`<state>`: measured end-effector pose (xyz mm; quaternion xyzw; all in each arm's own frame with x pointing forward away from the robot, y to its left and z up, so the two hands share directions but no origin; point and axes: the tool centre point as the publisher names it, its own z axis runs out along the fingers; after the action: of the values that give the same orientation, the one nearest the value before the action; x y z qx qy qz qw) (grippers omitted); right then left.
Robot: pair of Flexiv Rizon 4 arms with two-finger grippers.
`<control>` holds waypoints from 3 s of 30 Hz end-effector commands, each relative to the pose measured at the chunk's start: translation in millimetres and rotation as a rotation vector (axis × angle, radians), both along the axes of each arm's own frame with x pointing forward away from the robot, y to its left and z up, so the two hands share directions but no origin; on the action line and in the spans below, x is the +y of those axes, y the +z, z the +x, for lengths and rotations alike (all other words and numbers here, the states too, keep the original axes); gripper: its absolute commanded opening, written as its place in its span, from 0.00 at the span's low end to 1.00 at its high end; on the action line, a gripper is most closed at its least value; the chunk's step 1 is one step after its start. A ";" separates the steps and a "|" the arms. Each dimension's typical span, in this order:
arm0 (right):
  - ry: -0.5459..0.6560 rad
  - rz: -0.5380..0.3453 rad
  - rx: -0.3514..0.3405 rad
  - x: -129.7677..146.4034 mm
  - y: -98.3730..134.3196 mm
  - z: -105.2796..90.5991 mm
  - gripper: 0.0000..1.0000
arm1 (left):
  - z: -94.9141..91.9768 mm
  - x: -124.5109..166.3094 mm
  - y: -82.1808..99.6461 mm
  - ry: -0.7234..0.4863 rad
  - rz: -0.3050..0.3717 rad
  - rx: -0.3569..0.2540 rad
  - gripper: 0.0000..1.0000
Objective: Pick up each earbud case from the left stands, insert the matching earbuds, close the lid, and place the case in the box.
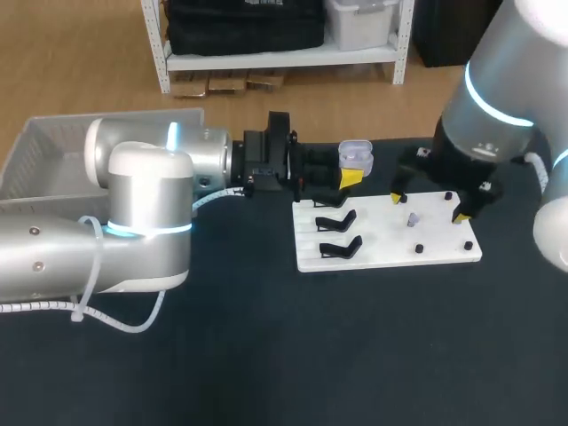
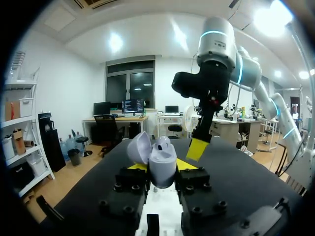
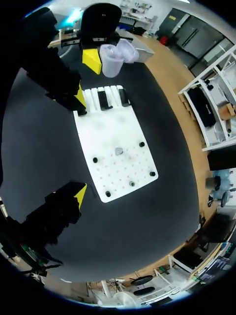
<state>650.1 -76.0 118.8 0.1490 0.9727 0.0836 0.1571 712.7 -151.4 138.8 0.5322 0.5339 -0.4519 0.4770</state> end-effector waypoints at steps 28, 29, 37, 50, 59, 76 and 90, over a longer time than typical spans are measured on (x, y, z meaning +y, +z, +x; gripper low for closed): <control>-0.048 0.001 -0.011 -2.1 -59.6 29.9 1.00 | -1.8 0.0 -1.3 0.007 -0.007 -0.006 0.00; -0.029 0.013 0.009 -2.1 -63.9 32.7 1.00 | -1.8 0.0 -1.3 0.007 -0.007 -0.006 0.00; 0.068 -0.036 -0.011 -3.0 -84.0 48.8 1.00 | -1.8 0.0 -1.3 0.007 -0.007 -0.006 0.00; 0.082 -0.089 -0.002 -9.7 -86.5 65.5 0.47 | -1.8 0.0 -1.3 0.007 -0.007 -0.006 0.00; 0.100 -0.100 0.012 -11.6 -90.7 67.1 0.43 | -1.8 0.0 -1.3 0.007 -0.007 -0.006 0.00; 0.113 -0.111 0.030 -7.1 -97.7 68.2 0.30 | -1.8 0.0 -1.3 0.007 -0.007 -0.006 0.00; 0.089 -0.121 0.019 -7.3 -100.6 70.0 0.13 | -1.8 0.0 -1.3 0.007 -0.007 -0.006 0.00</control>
<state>719.6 -84.3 19.2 0.0929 0.9842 0.0329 0.1471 712.8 -151.3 138.8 0.5321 0.5339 -0.4519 0.4770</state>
